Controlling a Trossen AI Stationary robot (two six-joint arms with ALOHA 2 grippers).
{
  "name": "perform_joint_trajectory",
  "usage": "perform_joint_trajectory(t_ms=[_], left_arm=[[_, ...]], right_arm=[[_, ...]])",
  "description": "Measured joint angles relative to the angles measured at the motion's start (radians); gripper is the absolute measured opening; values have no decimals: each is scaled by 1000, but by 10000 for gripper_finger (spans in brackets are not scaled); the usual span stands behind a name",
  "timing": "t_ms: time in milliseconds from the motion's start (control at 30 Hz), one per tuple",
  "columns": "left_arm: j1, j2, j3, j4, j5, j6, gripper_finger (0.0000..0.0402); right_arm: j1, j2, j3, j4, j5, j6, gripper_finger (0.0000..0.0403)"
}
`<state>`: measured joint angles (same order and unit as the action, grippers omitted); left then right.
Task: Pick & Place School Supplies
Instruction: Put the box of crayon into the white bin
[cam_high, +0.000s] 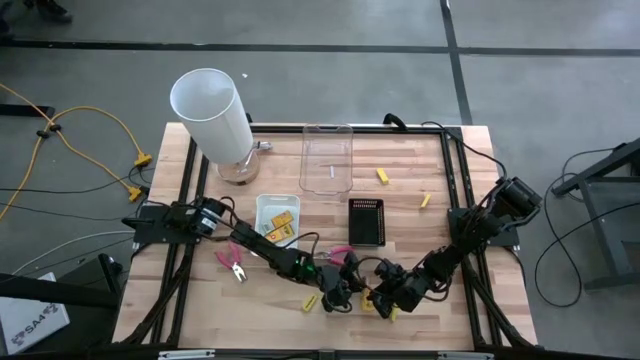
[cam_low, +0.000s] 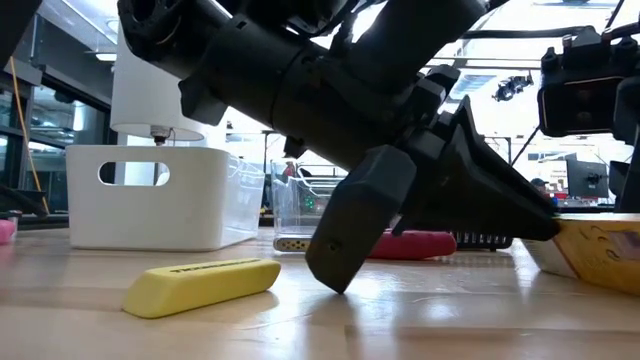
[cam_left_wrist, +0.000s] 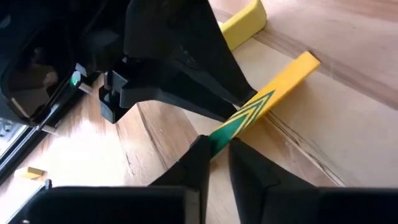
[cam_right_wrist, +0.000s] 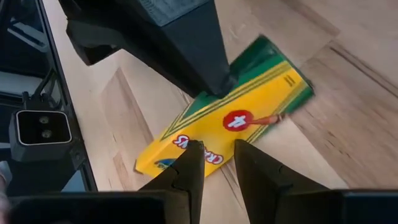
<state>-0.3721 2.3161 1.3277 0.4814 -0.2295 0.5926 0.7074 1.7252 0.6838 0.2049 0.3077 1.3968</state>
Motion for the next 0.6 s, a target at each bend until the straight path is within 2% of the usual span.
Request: perform_joint_trajectory(t_ms=[167,600], left_arm=[[0,1,0,5,-9,-14,27],[2,4,1,87,-4,-63,25]], right_arm=[[0,1,0,7,-2,-12,82],[-2,2,0,9,17,-13,82]])
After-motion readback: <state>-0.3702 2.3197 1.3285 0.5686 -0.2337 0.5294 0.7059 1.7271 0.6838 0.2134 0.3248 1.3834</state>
